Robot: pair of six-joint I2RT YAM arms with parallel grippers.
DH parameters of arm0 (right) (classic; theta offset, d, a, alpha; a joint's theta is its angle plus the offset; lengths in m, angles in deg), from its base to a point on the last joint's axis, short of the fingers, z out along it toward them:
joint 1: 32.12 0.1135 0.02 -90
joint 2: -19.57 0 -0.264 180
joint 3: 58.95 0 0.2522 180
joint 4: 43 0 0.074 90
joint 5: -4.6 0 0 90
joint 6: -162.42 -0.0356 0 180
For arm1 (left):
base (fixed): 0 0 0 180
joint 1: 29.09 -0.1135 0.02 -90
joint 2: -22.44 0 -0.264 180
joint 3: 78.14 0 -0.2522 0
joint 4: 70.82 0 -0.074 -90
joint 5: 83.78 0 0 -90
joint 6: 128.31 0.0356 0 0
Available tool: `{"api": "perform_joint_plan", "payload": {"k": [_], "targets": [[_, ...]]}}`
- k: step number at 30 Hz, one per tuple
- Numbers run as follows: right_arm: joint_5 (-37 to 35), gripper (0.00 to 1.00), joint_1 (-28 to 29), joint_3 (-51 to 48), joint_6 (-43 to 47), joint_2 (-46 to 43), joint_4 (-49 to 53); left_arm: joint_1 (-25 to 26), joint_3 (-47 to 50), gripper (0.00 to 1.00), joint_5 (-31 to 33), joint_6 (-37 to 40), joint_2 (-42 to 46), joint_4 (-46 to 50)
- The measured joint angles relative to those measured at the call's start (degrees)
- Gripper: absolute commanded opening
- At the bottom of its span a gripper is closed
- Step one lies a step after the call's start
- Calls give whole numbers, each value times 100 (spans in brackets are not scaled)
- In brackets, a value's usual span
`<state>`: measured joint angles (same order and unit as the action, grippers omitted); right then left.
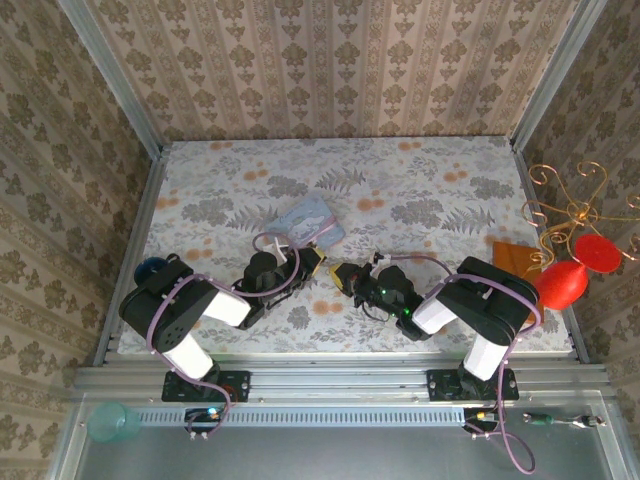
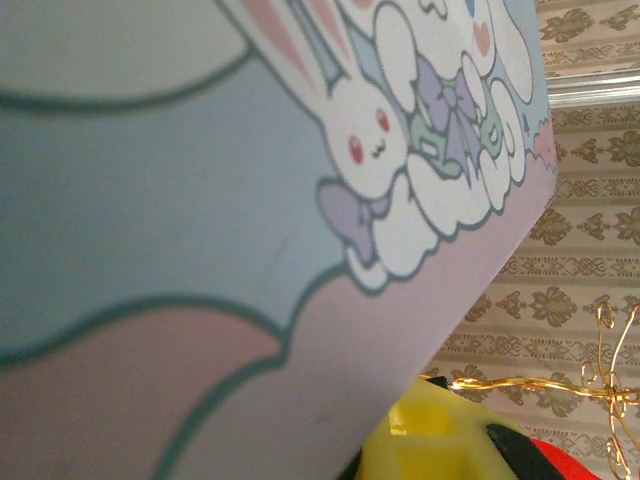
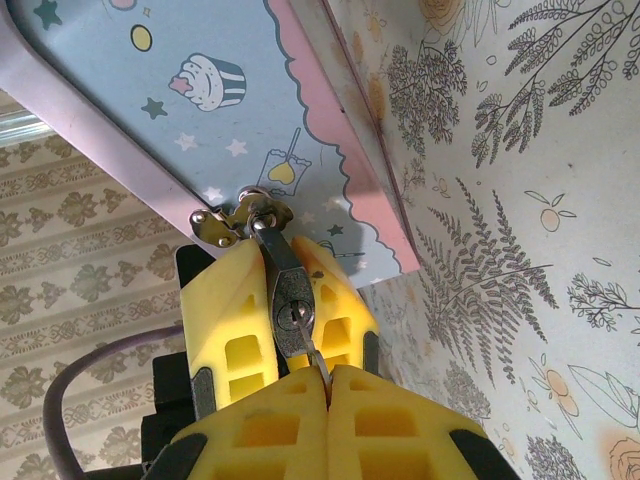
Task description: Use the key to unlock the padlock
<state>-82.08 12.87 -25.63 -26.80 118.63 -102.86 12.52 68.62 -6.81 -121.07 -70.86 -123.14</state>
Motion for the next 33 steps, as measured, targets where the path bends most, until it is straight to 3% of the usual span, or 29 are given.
{"api": "perform_joint_plan", "payload": {"k": [25, 33], "targets": [[284, 0, -103, 313, 46, -7, 310, 2, -44, 0, 319, 4, 2, -11], [511, 0, -544, 234, 195, -4, 319, 79, -55, 0, 240, 9, 2, 63]]}}
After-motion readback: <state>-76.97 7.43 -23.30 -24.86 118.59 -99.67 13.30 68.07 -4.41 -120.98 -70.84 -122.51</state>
